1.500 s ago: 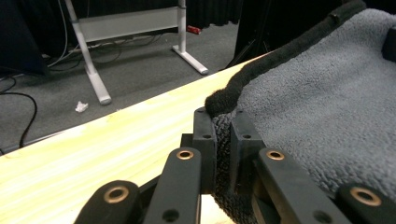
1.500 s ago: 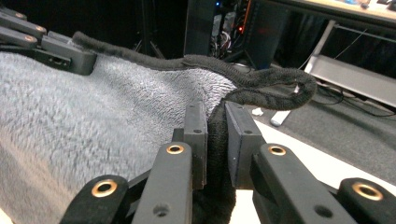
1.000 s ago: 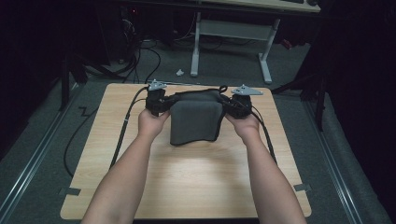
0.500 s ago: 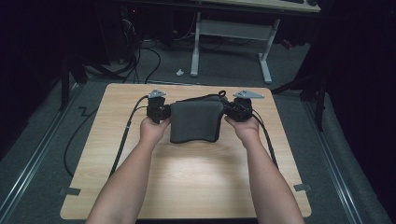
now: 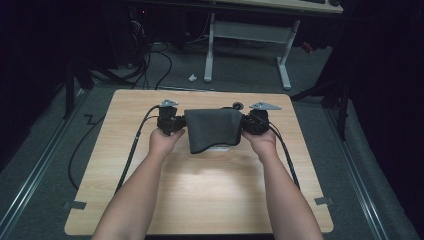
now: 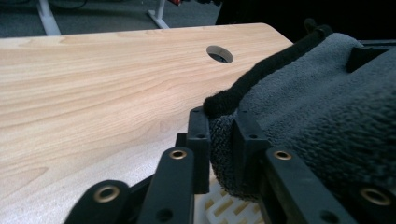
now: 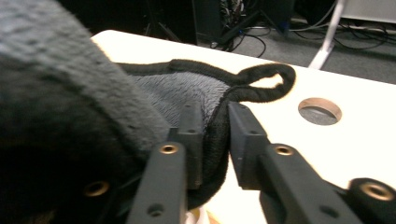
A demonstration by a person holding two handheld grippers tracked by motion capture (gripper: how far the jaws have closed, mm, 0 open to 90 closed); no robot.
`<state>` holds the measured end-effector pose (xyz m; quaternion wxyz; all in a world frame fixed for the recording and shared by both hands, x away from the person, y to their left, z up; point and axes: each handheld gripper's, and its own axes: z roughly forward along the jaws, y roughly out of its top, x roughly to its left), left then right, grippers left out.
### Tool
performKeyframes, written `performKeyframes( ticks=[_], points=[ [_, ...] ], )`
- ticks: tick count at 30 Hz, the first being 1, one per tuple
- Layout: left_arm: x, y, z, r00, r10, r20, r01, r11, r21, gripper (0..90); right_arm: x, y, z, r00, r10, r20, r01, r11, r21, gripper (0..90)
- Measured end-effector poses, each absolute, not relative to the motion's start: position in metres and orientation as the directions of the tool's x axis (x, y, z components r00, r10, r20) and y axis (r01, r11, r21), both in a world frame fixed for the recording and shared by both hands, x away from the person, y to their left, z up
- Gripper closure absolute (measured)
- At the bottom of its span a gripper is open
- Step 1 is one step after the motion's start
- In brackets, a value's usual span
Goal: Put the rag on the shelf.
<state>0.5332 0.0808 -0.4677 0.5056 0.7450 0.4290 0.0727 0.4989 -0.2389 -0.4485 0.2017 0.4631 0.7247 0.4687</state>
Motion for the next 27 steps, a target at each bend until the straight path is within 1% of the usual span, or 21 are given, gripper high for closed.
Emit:
performKeyframes(
  ticks=[1,3,7,17,20,27],
  points=[
    [0.533,0.082,-0.467,0.620,0.713,-0.326,0.565,-0.117,0.817,72.5,0.499,-0.239,-0.448,-0.484,0.864,0.140,0.485,0.131,0.865,72.4],
    [0.532,0.083,-0.465,0.617,0.724,-0.308,0.556,-0.124,0.822,69.9,0.499,-0.241,-0.446,-0.476,0.871,0.118,0.474,0.142,0.869,68.5],
    [0.532,0.087,-0.461,0.614,0.729,-0.303,0.549,-0.119,0.827,66.7,0.497,-0.246,-0.438,-0.463,0.880,0.107,0.451,0.130,0.883,67.6],
    [0.530,0.096,-0.449,0.599,0.748,-0.286,0.529,-0.101,0.843,66.0,0.494,-0.258,-0.427,-0.441,0.893,0.091,0.427,0.120,0.896,67.2],
    [0.529,0.099,-0.445,0.595,0.754,-0.279,0.521,-0.098,0.848,66.0,0.492,-0.261,-0.422,-0.436,0.894,0.098,0.418,0.105,0.902,66.1],
    [0.525,0.106,-0.432,0.587,0.769,-0.253,0.491,-0.090,0.867,65.1,0.488,-0.263,-0.411,-0.430,0.900,0.071,0.392,0.115,0.913,64.0]
  ],
)
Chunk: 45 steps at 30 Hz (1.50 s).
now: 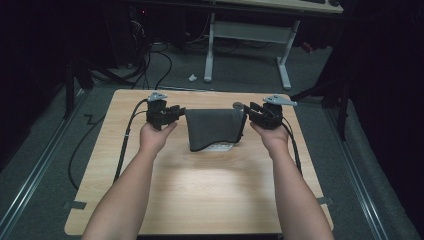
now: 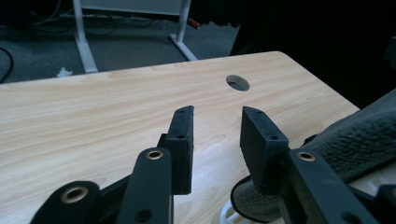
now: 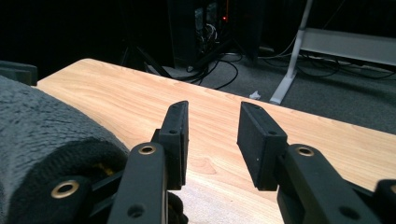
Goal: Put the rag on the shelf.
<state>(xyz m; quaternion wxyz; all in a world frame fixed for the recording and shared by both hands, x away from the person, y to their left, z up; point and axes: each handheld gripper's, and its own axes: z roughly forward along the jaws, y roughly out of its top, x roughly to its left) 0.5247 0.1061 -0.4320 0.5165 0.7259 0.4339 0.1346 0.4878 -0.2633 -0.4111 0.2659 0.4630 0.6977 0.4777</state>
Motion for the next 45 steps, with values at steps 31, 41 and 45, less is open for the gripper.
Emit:
performKeyframes(
  ticks=[31,41,45],
  points=[
    [0.482,0.139,-0.426,0.545,0.824,-0.152,0.417,-0.110,0.902,54.2,0.446,-0.273,-0.420,-0.390,0.921,-0.005,0.391,0.171,0.904,50.7],
    [0.442,0.153,-0.438,0.561,0.820,-0.114,0.376,-0.130,0.918,48.1,0.409,-0.268,-0.426,-0.395,0.915,-0.085,0.374,0.245,0.895,39.3],
    [0.423,0.154,-0.444,0.579,0.809,-0.100,0.366,-0.147,0.919,46.0,0.390,-0.264,-0.433,-0.402,0.905,-0.141,0.352,0.294,0.888,38.5]
  ],
)
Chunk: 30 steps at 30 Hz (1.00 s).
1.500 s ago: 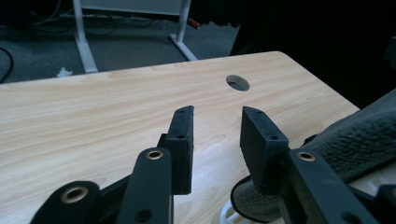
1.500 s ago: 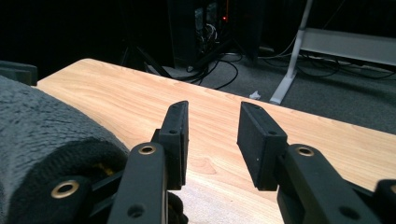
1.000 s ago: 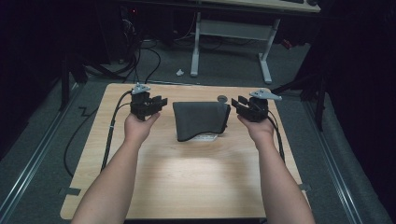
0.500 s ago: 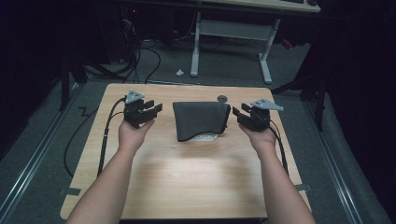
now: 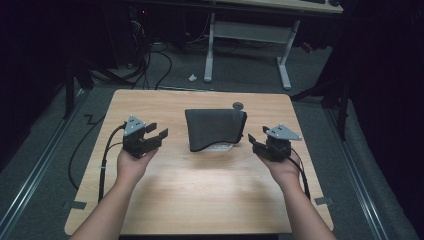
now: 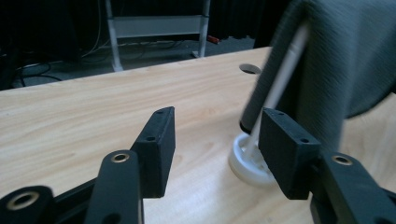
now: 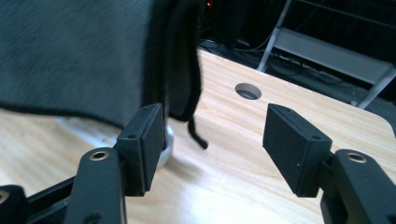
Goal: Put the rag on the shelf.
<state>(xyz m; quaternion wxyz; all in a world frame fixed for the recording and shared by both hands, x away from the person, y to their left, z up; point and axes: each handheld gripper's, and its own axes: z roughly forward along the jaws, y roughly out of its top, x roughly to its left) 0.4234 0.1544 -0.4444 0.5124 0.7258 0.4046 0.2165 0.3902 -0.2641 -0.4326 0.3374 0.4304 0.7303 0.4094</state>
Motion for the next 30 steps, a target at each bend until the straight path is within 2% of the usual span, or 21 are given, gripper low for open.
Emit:
performKeyframes(
  ticks=[3,6,9,17,24,27,30],
  points=[
    [0.409,0.154,-0.450,0.595,0.798,-0.098,0.367,-0.161,0.916,45.2,0.376,-0.260,-0.437,-0.420,0.892,-0.165,0.359,0.331,0.873,37.4],
    [0.391,0.152,-0.458,0.614,0.781,-0.114,0.377,-0.164,0.912,44.2,0.357,-0.255,-0.443,-0.431,0.883,-0.184,0.331,0.344,0.878,38.5],
    [0.374,0.148,-0.466,0.631,0.770,-0.093,0.374,-0.197,0.906,43.5,0.342,-0.253,-0.450,-0.448,0.873,-0.191,0.316,0.354,0.880,41.4],
    [0.329,0.142,-0.493,0.671,0.736,-0.089,0.408,-0.267,0.873,42.1,0.304,-0.251,-0.479,-0.444,0.892,-0.086,0.385,0.276,0.881,41.9],
    [0.291,0.147,-0.519,0.686,0.720,-0.110,0.452,-0.303,0.839,40.3,0.279,-0.248,-0.510,-0.439,0.895,-0.079,0.462,0.300,0.835,41.0],
    [0.289,0.148,-0.521,0.684,0.724,-0.091,0.469,-0.341,0.815,40.5,0.267,-0.249,-0.520,-0.438,0.896,-0.069,0.466,0.292,0.835,41.0],
    [0.295,0.154,-0.518,0.669,0.731,-0.132,0.481,-0.290,0.828,40.2,0.266,-0.248,-0.518,-0.441,0.893,-0.090,0.455,0.309,0.835,41.0]
  ],
)
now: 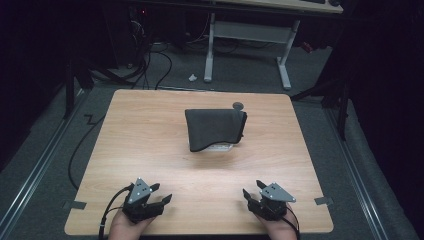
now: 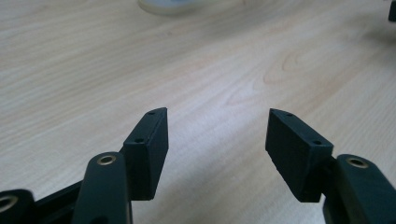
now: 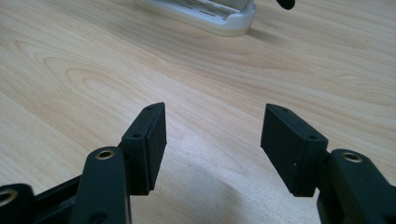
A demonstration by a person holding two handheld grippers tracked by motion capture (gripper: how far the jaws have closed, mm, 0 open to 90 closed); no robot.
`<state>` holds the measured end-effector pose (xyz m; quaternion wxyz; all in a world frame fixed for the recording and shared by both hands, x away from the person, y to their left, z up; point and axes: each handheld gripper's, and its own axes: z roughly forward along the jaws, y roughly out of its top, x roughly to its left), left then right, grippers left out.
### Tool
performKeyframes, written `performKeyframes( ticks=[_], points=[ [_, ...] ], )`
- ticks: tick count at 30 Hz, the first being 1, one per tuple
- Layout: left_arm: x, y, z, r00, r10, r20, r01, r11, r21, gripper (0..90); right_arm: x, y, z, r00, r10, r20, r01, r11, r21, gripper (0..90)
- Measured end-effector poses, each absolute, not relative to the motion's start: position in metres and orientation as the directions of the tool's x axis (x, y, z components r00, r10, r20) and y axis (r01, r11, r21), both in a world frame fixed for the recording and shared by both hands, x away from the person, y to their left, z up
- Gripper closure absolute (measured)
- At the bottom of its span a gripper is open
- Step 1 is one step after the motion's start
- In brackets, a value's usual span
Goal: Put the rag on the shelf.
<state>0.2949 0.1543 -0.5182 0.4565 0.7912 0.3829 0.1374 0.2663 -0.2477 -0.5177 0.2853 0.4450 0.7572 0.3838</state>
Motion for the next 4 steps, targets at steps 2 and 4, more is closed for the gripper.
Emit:
performKeyframes(
  ticks=[2,4],
  points=[
    [0.2975,0.1565,-0.5185,0.664,0.732,-0.153,0.491,-0.272,0.828,40.3,0.2689,-0.2486,-0.5195,-0.439,0.896,-0.069,0.470,0.295,0.832,40.8],
    [0.2976,0.1568,-0.5192,0.665,0.734,-0.141,0.485,-0.280,0.829,40.4,0.2706,-0.2484,-0.5219,-0.438,0.896,-0.075,0.476,0.302,0.826,40.8]
  ],
)
